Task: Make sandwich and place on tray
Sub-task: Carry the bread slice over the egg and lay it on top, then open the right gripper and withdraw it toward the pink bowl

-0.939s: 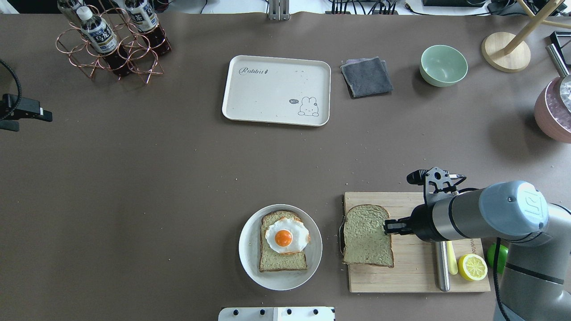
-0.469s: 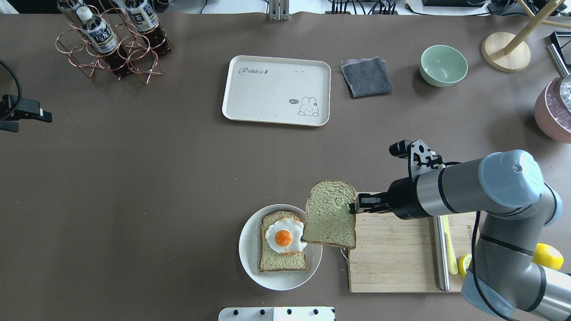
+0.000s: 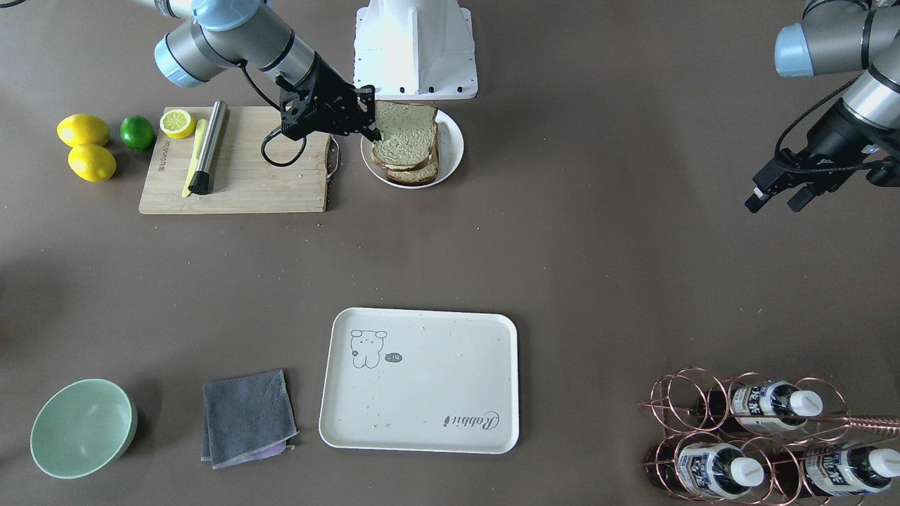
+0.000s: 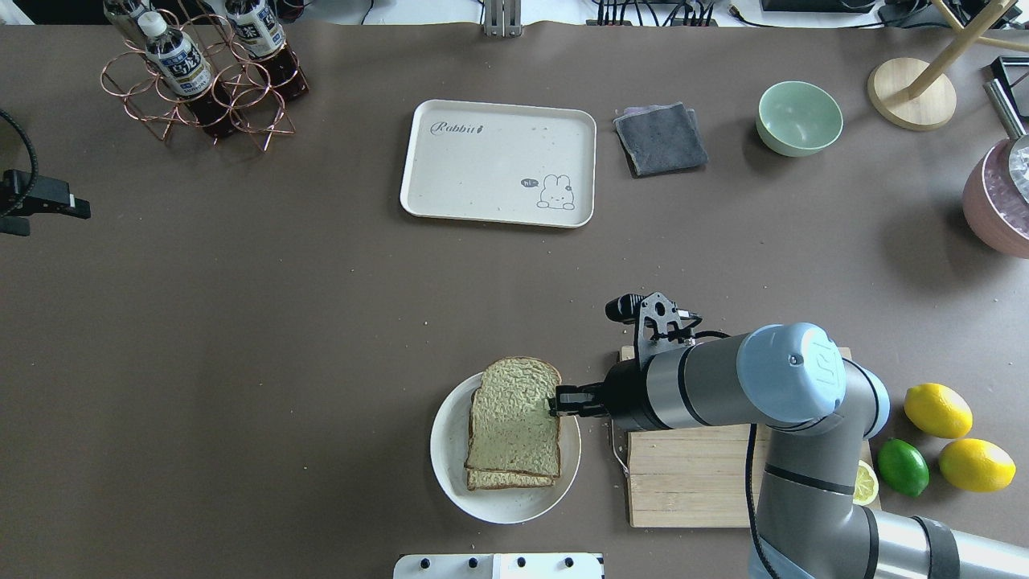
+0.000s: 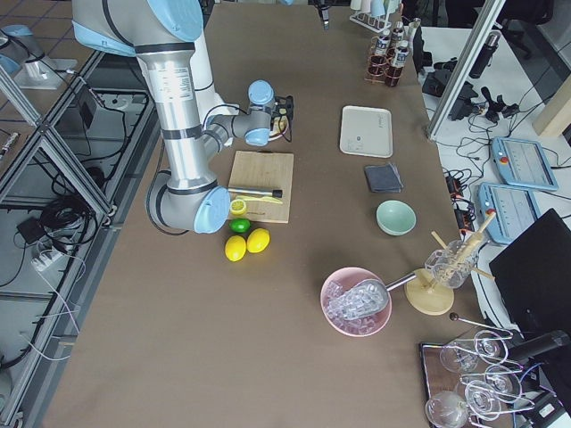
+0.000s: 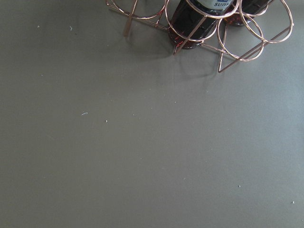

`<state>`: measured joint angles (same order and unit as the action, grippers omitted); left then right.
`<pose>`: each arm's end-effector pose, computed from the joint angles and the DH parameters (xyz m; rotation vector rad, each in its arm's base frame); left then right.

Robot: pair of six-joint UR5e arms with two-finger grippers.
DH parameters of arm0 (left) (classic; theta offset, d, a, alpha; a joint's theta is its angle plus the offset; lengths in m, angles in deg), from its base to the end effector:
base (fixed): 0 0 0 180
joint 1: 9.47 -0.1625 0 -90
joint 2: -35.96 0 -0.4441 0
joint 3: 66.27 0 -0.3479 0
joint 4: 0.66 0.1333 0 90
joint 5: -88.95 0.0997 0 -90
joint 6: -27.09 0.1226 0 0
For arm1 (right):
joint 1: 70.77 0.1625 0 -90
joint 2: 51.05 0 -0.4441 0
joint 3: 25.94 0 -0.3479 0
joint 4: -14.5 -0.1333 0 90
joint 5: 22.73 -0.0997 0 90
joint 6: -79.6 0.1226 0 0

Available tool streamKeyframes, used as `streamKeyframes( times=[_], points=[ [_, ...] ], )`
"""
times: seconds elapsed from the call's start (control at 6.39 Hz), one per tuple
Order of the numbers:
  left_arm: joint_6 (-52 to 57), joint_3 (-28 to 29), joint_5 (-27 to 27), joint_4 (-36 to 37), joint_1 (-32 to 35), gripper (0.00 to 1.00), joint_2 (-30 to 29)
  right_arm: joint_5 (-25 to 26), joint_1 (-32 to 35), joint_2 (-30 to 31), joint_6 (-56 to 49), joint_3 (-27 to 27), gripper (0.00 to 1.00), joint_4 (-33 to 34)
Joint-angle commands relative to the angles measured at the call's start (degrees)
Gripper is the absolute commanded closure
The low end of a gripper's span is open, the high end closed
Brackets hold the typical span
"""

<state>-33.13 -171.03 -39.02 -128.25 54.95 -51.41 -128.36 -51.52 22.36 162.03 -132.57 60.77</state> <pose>0.1455 -0.4380 0.5195 0.1895 1.0219 -0.2621 -0.4913 -0.2778 0.3270 0.0851 -1.3489 -0.0113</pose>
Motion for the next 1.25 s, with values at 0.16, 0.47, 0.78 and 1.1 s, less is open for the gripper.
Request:
streamKeyframes(
  times=[0.16, 0.47, 0.78, 1.1],
  points=[
    [0.0, 0.3, 0.2, 0.0, -0.1, 0.02, -0.1, 5.1, -4.0, 0.1, -0.1, 1.7, 1.0, 0.1],
    [0.0, 0.3, 0.2, 0.0, -0.1, 0.02, -0.1, 5.7, -4.4, -0.1, -0.7, 3.0, 0.97, -0.2],
    [0.0, 0.3, 0.2, 0.0, -0.1, 0.02, -0.1, 6.0, -3.5, -1.1, 0.0, 2.4, 0.0, -0.1],
    [-0.4, 0.2, 0.3, 0.0, -1.0, 0.02, -0.5, 3.6, 0.2, -0.9, 0.0, 0.1, 0.0, 0.4]
  ],
)
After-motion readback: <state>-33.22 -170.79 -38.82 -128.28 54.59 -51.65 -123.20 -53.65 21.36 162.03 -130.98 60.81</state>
